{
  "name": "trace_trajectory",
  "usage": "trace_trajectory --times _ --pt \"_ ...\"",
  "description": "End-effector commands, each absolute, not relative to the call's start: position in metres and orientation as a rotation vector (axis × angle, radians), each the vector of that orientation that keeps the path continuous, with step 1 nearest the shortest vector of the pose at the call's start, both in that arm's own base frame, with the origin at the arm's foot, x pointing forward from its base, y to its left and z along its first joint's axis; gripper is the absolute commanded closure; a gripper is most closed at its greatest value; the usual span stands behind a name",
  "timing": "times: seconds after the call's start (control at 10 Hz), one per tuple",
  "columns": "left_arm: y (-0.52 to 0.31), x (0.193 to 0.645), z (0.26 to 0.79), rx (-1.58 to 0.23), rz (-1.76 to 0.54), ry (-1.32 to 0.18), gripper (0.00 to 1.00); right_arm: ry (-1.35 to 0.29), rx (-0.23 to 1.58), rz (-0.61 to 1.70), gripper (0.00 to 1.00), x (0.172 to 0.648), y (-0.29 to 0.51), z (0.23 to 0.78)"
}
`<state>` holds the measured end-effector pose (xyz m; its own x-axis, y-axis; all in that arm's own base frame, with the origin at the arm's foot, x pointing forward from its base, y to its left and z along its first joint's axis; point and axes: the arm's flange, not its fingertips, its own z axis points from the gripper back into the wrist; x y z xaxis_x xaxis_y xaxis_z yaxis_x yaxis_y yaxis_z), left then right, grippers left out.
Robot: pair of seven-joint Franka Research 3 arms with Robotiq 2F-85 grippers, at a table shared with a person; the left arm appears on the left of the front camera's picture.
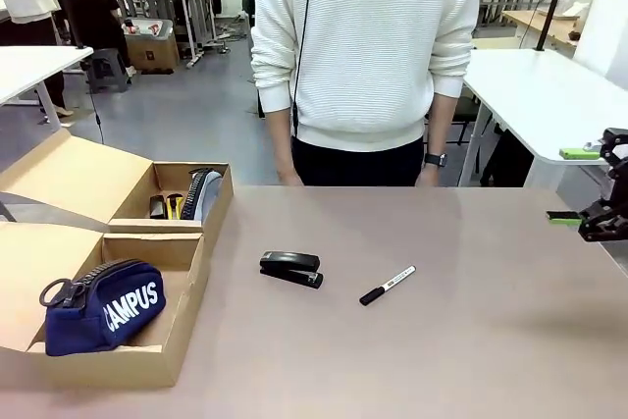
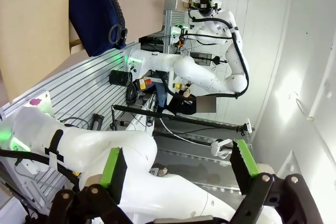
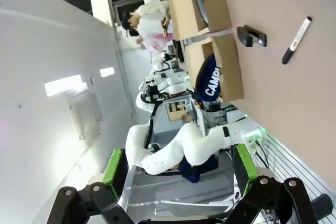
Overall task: Place items inside the box.
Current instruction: Pick up a Pencil pouch or Stapler and place it inside the Mailer Box closest to the robot.
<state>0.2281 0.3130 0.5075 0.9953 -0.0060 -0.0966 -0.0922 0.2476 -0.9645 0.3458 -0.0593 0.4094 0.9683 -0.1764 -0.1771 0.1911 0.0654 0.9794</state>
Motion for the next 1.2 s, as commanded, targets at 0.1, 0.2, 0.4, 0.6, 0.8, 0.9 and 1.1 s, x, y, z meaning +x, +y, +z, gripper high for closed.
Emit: trace_trajectory --times 0.1,0.2,0.4,0.6,0.8,0.9,1.1 --pt "0.3121 0.2271 0.5059 -1.31 0.059 0.09 0.0 -0.011 1.483 -0.258 0.0 0.3446 -0.0514 0.4324" --pt "0.3121 0.2271 0.5059 -1.31 0.059 0.09 0.0 -0.011 1.483 -0.258 0.0 0.3446 -0.0514 0.4324" --pt "0.3121 0.2271 0.5059 -1.31 0.059 0.09 0.0 -0.011 1.483 -0.258 0.0 0.3446 -0.0514 0.4324" --pt "0.3121 0.2271 0.5059 -1.31 0.059 0.09 0.0 -0.011 1.483 -0.258 0.0 0.3446 -0.0514 0.4324" --pt "0.3121 0.2271 0.5059 -1.31 0.059 0.09 0.0 -0.011 1.483 -0.258 0.0 0.3446 -0.0514 0.4324" --pt "0.3121 0.2271 0.5059 -1.31 0.059 0.09 0.0 -0.011 1.483 -0.258 0.0 0.3446 -0.0514 0.4324" --pt "0.3121 0.2271 0.5059 -1.31 0.059 0.09 0.0 -0.011 1.483 -0.258 0.0 0.3446 -0.0514 0.4324"
